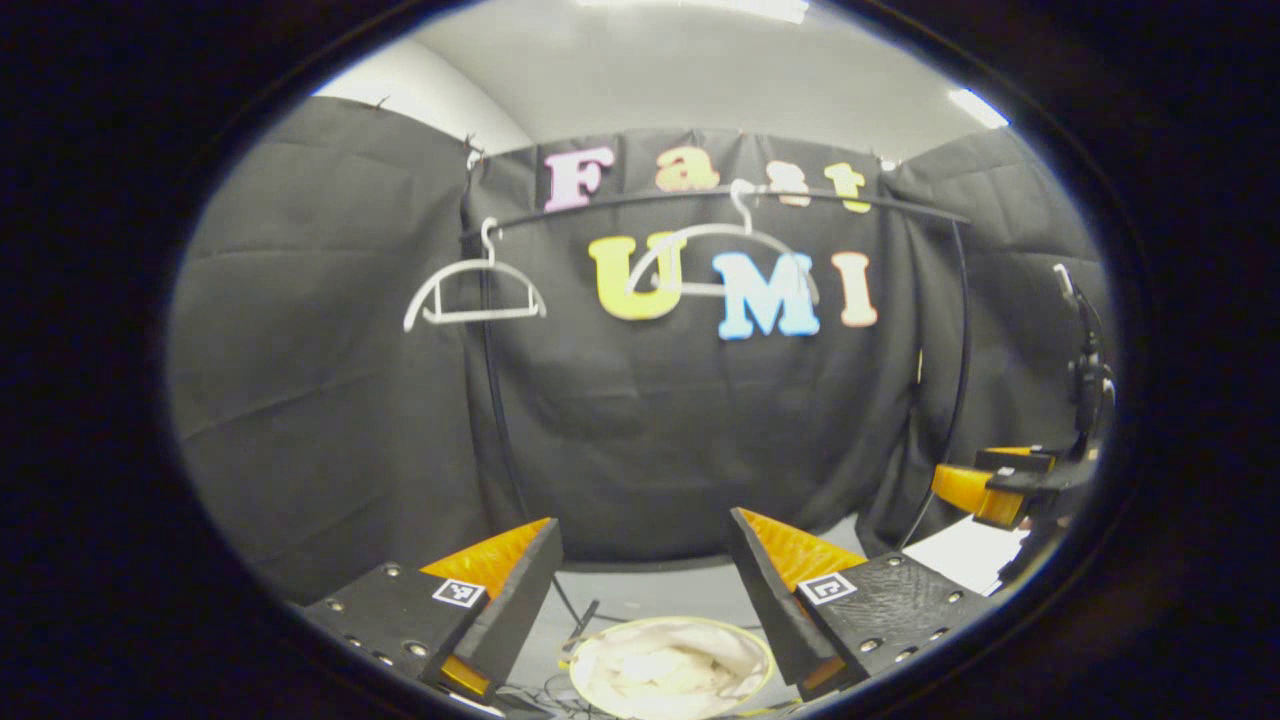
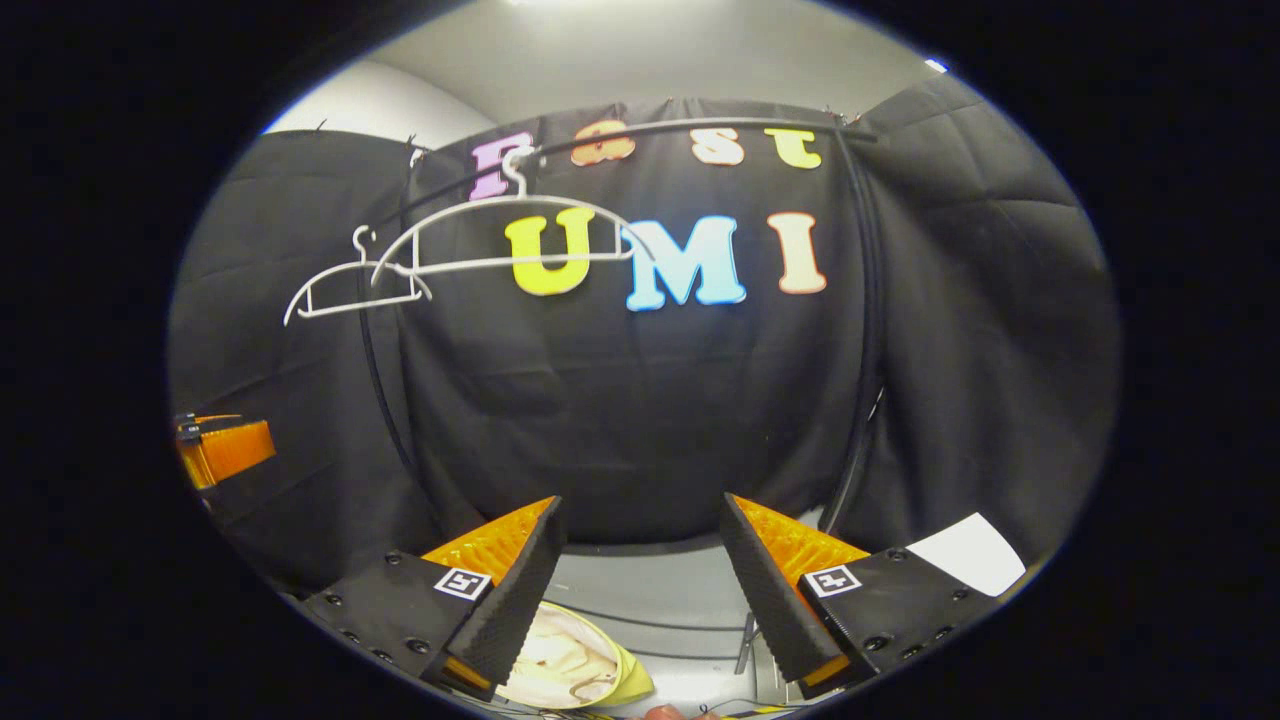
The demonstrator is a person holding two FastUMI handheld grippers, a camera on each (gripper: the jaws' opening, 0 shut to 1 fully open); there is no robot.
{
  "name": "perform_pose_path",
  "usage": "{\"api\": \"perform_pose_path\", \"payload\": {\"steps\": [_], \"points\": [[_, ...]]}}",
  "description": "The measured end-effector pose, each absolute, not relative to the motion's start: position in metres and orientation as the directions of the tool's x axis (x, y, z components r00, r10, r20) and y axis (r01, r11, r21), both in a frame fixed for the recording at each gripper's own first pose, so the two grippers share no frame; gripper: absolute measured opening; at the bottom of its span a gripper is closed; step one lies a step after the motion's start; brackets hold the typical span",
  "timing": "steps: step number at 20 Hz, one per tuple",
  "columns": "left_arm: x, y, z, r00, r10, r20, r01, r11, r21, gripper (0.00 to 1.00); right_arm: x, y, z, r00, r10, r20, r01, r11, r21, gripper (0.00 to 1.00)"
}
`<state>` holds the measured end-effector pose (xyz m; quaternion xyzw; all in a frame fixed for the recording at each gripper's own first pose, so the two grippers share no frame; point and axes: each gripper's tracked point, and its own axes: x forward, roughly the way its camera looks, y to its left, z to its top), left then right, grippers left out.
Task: Grasp the clothes on the hanger with both hands and then place them into the laundry hamper below.
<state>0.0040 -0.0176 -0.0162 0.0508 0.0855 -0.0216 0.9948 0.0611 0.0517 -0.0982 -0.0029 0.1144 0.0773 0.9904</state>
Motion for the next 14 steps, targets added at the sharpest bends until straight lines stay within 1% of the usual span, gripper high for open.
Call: {"api": "perform_pose_path", "payload": {"steps": [3, 6, 11, 14], "points": [[0.0, -0.04, 0.039, 0.996, -0.041, -0.085, 0.048, 0.995, 0.083, 0.99, 0.057, 0.029, -0.062, 0.974, 0.154, -0.165, -0.147, 0.988, 0.05, 0.98], [-0.03, -0.074, 0.081, 0.999, -0.038, -0.033, 0.04, 0.997, 0.067, 0.98, 0.058, 0.014, -0.028, 0.98, 0.169, -0.105, -0.162, 0.984, 0.072, 0.98], [-0.056, -0.096, 0.119, 0.999, -0.052, 0.018, 0.05, 0.997, 0.06, 0.98, 0.048, -0.003, 0.022, 0.987, 0.16, 0.002, -0.159, 0.982, 0.1, 0.98], [-0.065, -0.088, 0.131, 0.998, -0.047, 0.034, 0.045, 0.997, 0.066, 0.98, 0.037, -0.011, 0.045, 0.99, 0.121, 0.072, -0.127, 0.988, 0.091, 0.98]]}}
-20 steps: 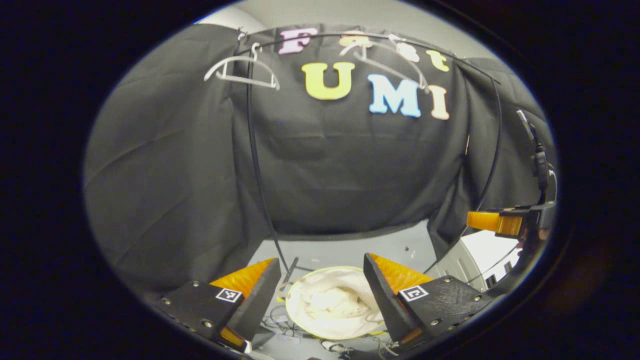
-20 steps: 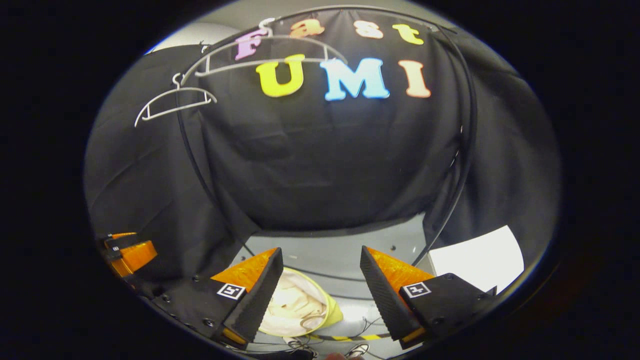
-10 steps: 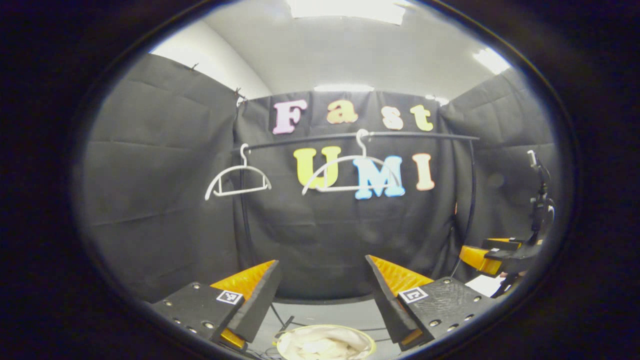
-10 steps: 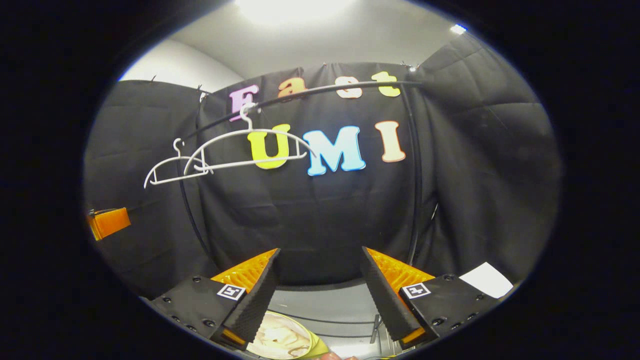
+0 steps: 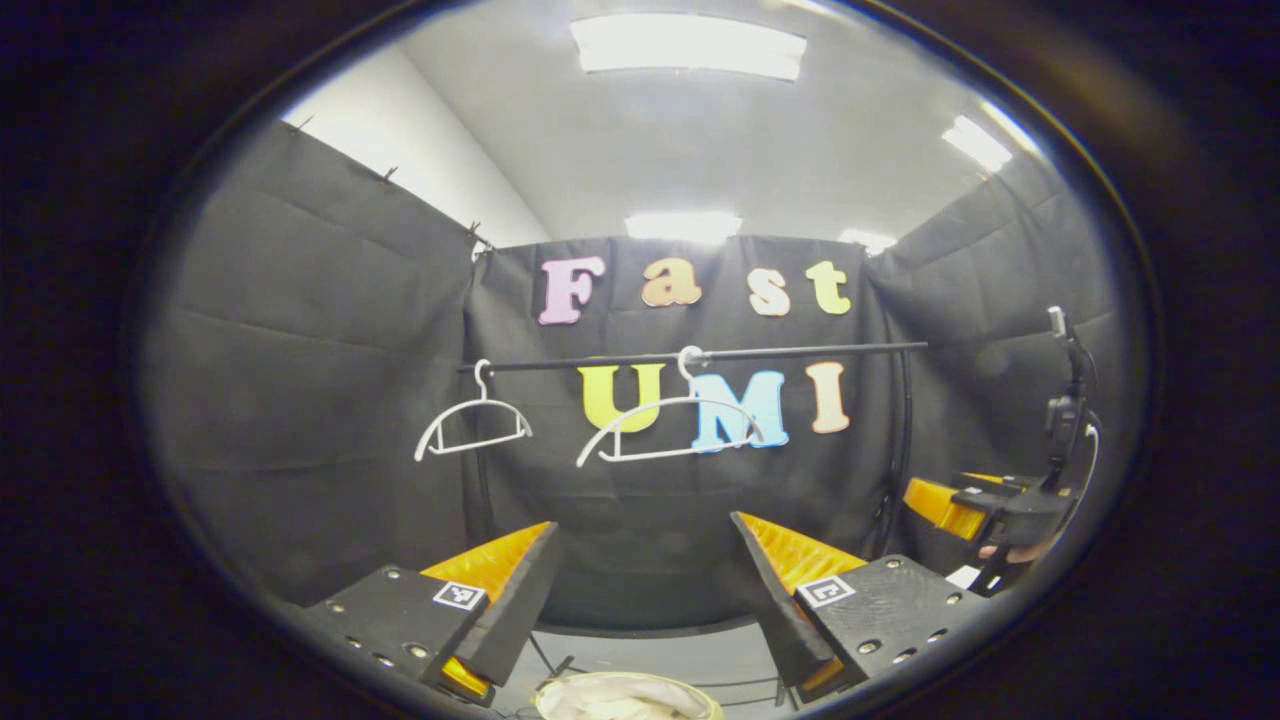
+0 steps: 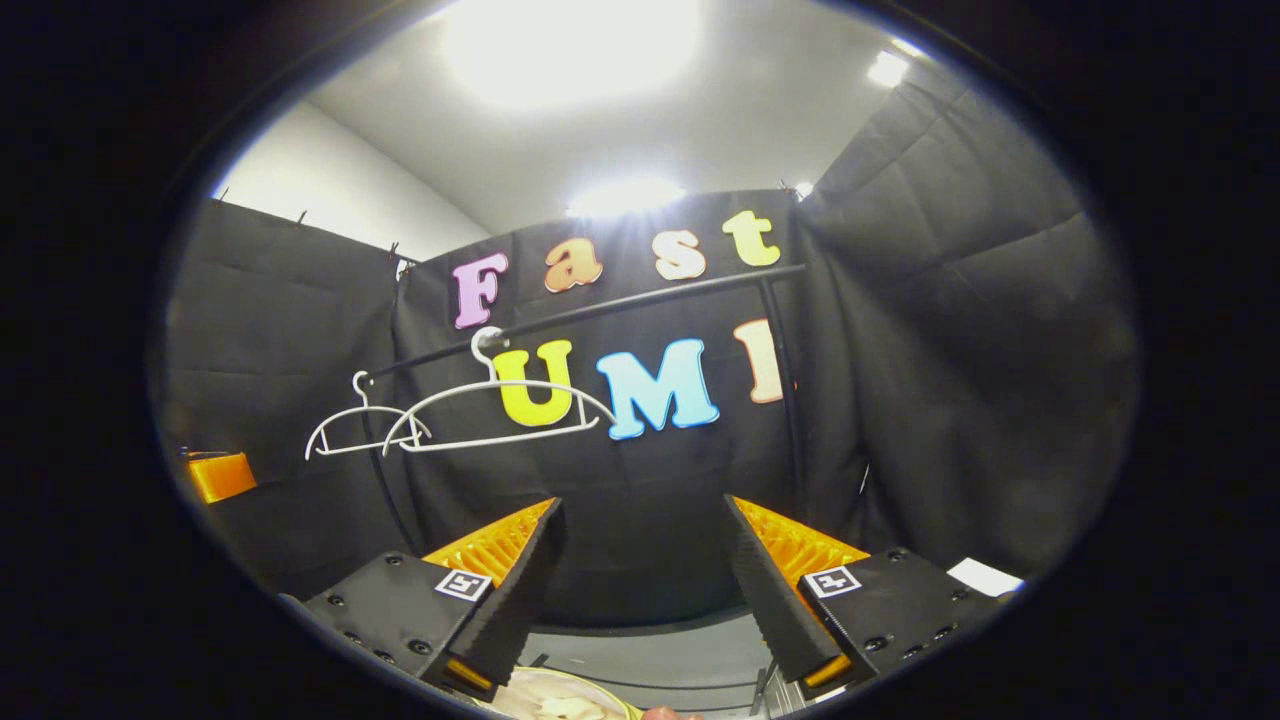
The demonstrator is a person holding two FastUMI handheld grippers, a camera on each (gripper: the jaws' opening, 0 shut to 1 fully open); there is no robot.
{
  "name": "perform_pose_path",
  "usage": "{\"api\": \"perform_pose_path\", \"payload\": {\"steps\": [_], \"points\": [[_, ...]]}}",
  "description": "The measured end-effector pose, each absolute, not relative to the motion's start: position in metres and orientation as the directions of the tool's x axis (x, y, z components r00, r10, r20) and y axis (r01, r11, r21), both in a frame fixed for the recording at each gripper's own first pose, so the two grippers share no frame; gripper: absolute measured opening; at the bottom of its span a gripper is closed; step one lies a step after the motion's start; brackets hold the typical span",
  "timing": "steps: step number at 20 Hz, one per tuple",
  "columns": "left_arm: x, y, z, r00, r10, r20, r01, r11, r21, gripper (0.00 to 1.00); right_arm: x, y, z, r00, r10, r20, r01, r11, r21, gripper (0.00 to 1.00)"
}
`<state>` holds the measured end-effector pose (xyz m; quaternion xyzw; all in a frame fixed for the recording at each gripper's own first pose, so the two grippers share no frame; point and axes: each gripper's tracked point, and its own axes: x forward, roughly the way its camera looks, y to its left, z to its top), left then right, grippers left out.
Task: Grasp the clothes on the hanger with both hands and then place them into the laundry hamper below.
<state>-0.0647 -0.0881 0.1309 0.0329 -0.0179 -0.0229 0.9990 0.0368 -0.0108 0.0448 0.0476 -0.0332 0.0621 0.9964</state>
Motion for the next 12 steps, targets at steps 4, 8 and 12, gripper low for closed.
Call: {"api": "perform_pose_path", "payload": {"steps": [4, 8, 12], "points": [[-0.062, -0.081, 0.129, 0.994, -0.089, 0.06, 0.088, 0.996, 0.023, 0.98, 0.018, -0.019, 0.045, 0.993, 0.083, 0.087, -0.088, 0.994, 0.057, 0.98], [-0.052, -0.064, 0.102, 0.995, -0.085, 0.054, 0.087, 0.996, -0.033, 0.98, 0.005, -0.038, 0.028, 0.995, -0.007, 0.095, 0.004, 1.0, 0.023, 0.97], [-0.053, -0.054, 0.092, 0.995, -0.094, 0.044, 0.095, 0.995, -0.023, 0.98, 0.001, -0.036, 0.008, 0.998, -0.037, 0.048, 0.034, 0.998, 0.052, 0.92]]}}
